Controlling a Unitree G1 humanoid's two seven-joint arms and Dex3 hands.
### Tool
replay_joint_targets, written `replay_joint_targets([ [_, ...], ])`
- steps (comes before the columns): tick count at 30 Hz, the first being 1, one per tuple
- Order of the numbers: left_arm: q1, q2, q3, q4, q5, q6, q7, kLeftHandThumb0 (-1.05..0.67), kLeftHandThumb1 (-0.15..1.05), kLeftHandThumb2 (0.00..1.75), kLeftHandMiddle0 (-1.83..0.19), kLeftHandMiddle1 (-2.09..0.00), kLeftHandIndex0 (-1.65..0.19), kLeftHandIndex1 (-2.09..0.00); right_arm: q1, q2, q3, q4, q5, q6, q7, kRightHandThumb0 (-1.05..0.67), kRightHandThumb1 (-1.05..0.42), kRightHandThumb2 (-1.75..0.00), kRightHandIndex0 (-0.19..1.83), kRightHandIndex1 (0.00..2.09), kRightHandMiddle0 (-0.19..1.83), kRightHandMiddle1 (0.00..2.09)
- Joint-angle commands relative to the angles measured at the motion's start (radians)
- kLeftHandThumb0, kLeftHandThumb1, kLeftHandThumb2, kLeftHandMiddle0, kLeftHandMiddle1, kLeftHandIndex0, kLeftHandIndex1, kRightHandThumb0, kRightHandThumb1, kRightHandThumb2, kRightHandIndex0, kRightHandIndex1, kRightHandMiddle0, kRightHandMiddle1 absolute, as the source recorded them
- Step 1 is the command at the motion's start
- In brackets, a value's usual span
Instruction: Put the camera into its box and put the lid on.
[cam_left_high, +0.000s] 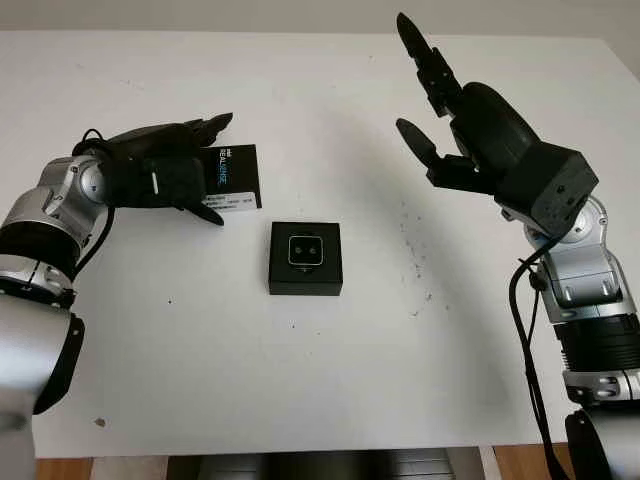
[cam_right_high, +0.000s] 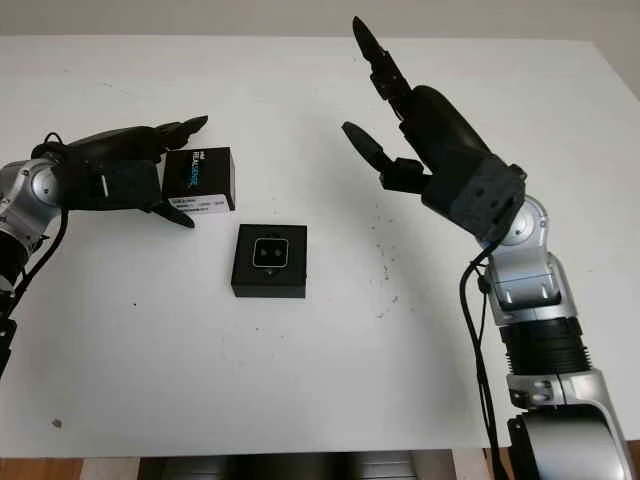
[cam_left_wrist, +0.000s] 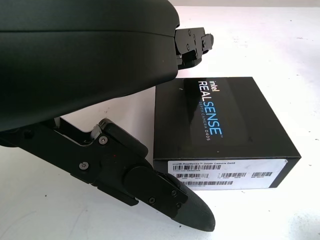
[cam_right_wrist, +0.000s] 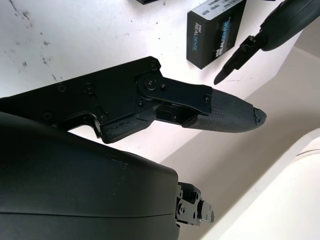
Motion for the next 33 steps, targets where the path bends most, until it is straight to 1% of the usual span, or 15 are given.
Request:
replay_joint_targets([
  [1,-0.027,-0.007,0.004,0.018,-0.01,-0.004,0.008,-0.67,0.81,0.06,0.1,-0.06,0.11,-0.07,0.011,0.008,-0.01,-0.01,0.01,-0.005,-0.002,-0.78,-1.05,-0.69,-0.19,0.0,-0.19,0.04],
  [3,-0.027,-0.015,0.012,0.024,-0.022,0.0,0.017,-0.65,0.81,0.05,0.09,-0.06,0.1,-0.07,0.013,0.019,-0.012,0.002,0.021,-0.011,0.0,-0.76,-1.05,-0.69,-0.19,0.0,-0.19,0.04],
  [7,-0.031,-0.024,0.001,0.034,-0.011,0.014,0.068,-0.66,0.81,0.06,-0.03,-0.1,0.01,-0.1,0.018,0.031,-0.011,0.027,0.034,-0.034,0.004,-0.74,-1.05,-0.68,-0.19,0.0,-0.19,0.02],
  [11,-0.03,-0.028,0.003,0.048,-0.015,0.004,0.084,-0.56,0.89,0.06,-0.29,-0.11,-0.15,-0.14,0.022,0.031,-0.004,0.033,0.02,-0.044,-0.001,-0.75,-1.05,-0.68,-0.18,0.01,-0.19,0.02],
  [13,-0.027,-0.031,0.014,0.056,-0.03,-0.003,0.081,-0.51,0.91,0.06,-0.39,-0.13,-0.22,-0.16,0.025,0.03,-0.004,0.029,0.016,-0.039,-0.002,-0.76,-1.05,-0.69,-0.18,0.02,-0.19,0.02],
  [17,-0.023,-0.027,0.008,0.062,-0.028,-0.027,0.103,-0.36,0.95,0.07,-0.63,-0.2,-0.4,-0.24,0.033,0.032,-0.009,0.019,0.02,-0.029,0.0,-0.76,-1.05,-0.69,-0.19,0.02,-0.19,0.03],
  [18,-0.022,-0.025,0.003,0.063,-0.023,-0.034,0.113,-0.31,0.97,0.07,-0.7,-0.26,-0.49,-0.3,0.036,0.033,-0.012,0.015,0.026,-0.023,0.003,-0.76,-1.05,-0.68,-0.19,0.02,-0.19,0.03],
  [20,-0.021,-0.024,-0.001,0.065,-0.017,-0.037,0.121,-0.21,1.01,0.06,-0.62,-0.71,-0.55,-0.53,0.041,0.041,-0.019,0.006,0.049,0.002,0.01,-0.75,-1.05,-0.67,-0.19,0.02,-0.19,0.02],
  [21,-0.021,-0.024,-0.001,0.064,-0.017,-0.037,0.122,-0.17,1.02,0.06,-0.59,-0.88,-0.55,-0.64,0.043,0.046,-0.022,0.004,0.061,0.013,0.013,-0.74,-1.05,-0.66,-0.19,0.01,-0.19,0.01],
  [22,-0.021,-0.024,-0.001,0.064,-0.016,-0.036,0.123,-0.15,1.02,0.06,-0.58,-0.96,-0.55,-0.7,0.045,0.05,-0.024,0.003,0.069,0.026,0.014,-0.74,-1.05,-0.66,-0.19,0.01,-0.19,0.01],
  [24,-0.02,-0.024,-0.001,0.062,-0.015,-0.04,0.125,-0.11,1.02,0.05,-0.57,-1.09,-0.55,-0.81,0.05,0.069,-0.032,-0.003,0.098,0.063,0.012,-0.74,-1.05,-0.65,-0.19,0.0,-0.19,0.0],
  [27,-0.017,-0.026,0.015,0.053,-0.037,-0.052,0.118,-0.09,1.01,0.05,-0.51,-1.26,-0.49,-0.97,0.066,0.114,-0.059,0.006,0.179,0.104,0.024,-0.73,-1.05,-0.65,-0.19,0.0,-0.19,0.0],
  [29,-0.016,-0.027,0.026,0.048,-0.054,-0.064,0.109,-0.09,1.01,0.05,-0.5,-1.3,-0.47,-1.03,0.073,0.132,-0.07,0.012,0.216,0.118,0.033,-0.73,-1.05,-0.66,-0.19,0.0,-0.19,0.0],
  [31,-0.02,-0.028,0.038,0.041,-0.075,-0.063,0.088,-0.08,1.01,0.05,-0.47,-1.28,-0.44,-1.05,0.08,0.15,-0.081,0.013,0.247,0.145,0.034,-0.72,-1.05,-0.67,-0.19,0.0,-0.19,0.0],
  [33,-0.027,-0.032,0.058,0.031,-0.109,-0.04,0.044,-0.09,1.01,0.06,-0.44,-1.26,-0.39,-1.07,0.087,0.17,-0.091,0.017,0.268,0.168,0.025,-0.71,-1.05,-0.67,-0.19,0.0,-0.19,0.0],
])
